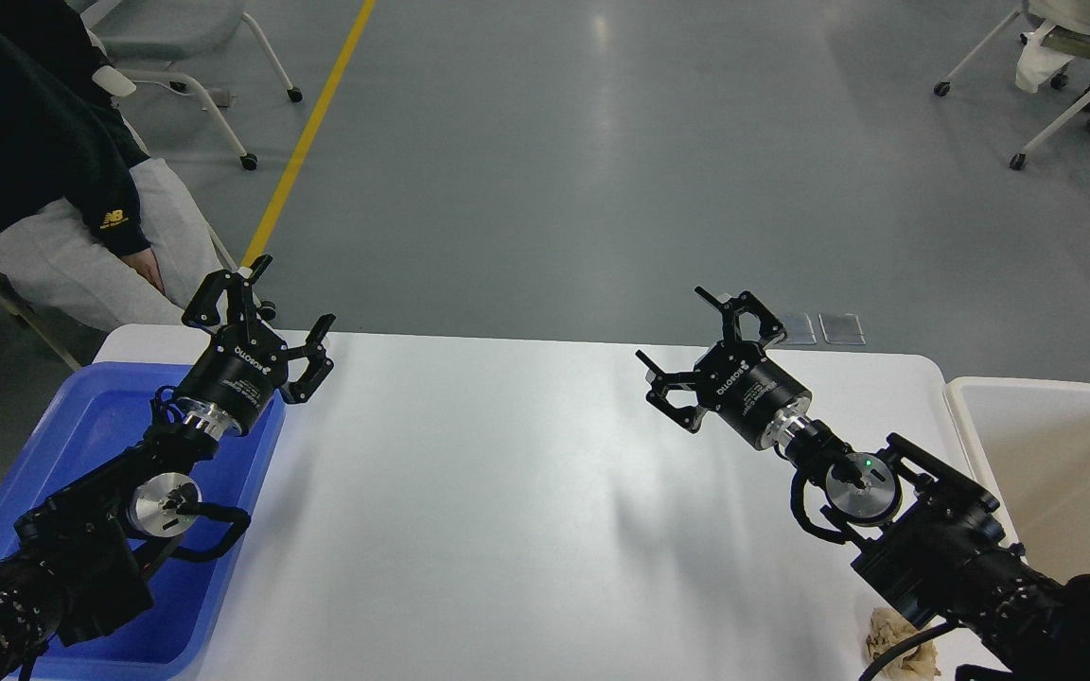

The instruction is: Tidy desktop

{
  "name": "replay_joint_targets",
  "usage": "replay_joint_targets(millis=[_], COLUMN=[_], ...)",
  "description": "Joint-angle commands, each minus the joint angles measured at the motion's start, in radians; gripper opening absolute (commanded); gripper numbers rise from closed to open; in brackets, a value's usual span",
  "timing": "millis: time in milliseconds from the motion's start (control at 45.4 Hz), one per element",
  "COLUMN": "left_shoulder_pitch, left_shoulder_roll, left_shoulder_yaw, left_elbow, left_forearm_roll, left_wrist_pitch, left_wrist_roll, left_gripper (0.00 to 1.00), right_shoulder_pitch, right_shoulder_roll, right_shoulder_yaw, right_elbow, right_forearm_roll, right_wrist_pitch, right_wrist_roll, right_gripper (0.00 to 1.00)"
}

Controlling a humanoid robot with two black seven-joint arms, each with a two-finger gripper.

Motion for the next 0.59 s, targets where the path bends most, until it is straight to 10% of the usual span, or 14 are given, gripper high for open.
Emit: replay_joint_targets(millis=[0, 573], left_shoulder_pitch=[0.0, 0.0], left_shoulder_roll=[0.0, 0.0], left_shoulder_yaw=[0.0, 0.0], left_elbow=[0.0, 0.0], left_forearm_roll=[0.0, 0.0], left_wrist_pitch=[0.0, 0.0], left_wrist_roll=[0.0, 0.0], left_gripper=[1.0, 1.0], right_shoulder_pitch=[0.003, 0.011], right_shoulder_roll=[0.0, -0.019], right_shoulder_yaw=[-0.004, -0.007], right_elbow=[0.001, 0.0], right_forearm_roll=[-0.001, -0.008], right_wrist_pitch=[0.003, 0.003], right_wrist_roll=[0.0, 0.0], right_gripper=[1.0, 1.0])
